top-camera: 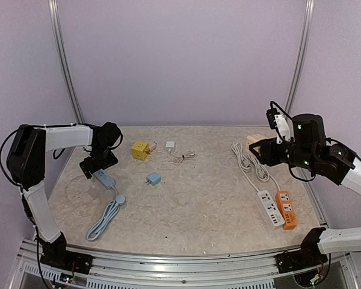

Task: Insert the plug
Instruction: Place the socket at the corner of the board, then adjust the socket at the corner of the board.

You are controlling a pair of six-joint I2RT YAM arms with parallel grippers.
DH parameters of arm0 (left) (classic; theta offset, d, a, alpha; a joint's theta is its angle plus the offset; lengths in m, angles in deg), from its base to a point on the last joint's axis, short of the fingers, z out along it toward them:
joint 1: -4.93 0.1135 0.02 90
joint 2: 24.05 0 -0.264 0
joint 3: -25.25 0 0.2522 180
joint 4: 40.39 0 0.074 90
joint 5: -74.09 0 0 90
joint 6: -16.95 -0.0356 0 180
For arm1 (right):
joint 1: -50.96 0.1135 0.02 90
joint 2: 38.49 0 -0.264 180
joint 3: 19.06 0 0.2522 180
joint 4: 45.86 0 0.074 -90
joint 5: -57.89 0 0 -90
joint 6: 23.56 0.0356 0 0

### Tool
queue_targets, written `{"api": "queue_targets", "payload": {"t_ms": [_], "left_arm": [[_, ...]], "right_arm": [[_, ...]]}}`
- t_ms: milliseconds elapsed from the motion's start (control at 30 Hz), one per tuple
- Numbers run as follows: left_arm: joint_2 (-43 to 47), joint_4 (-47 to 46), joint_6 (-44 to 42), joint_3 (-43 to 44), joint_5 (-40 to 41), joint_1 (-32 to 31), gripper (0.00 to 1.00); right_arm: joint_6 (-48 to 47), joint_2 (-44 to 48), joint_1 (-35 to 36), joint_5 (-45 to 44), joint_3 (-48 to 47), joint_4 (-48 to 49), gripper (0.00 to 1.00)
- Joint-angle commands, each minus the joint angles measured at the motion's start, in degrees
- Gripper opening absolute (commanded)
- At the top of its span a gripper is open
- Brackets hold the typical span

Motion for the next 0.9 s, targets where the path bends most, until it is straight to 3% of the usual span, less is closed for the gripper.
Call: {"api": "queue_targets", "payload": {"t_ms": [0, 100, 400, 867], "left_arm": [[11.3, -2.4, 3.4, -7.8, -4.0, -5.1, 0.99], [18.2, -5.9, 6.1, -15.4, -8.7, -7.4, 0.99], [33.0, -12.5, 11.7, -28.3, -11.6, -15.5, 0.99], [33.2, -16.5, 16.6, -35.4, -11.2, -19.8, 0.99]], "right_arm": [[0.0, -0.4, -0.6, 0.3, 0.3, 2.4, 0.00], [0.0, -0.7, -0.7, 0.7, 0.6, 3.2, 0.00], [0.3, -3.6, -0.7, 3.2, 1.8, 6.1, 0.00], [-0.8, -4.4, -0.7, 2.4, -1.3, 3.9, 0.00]]}}
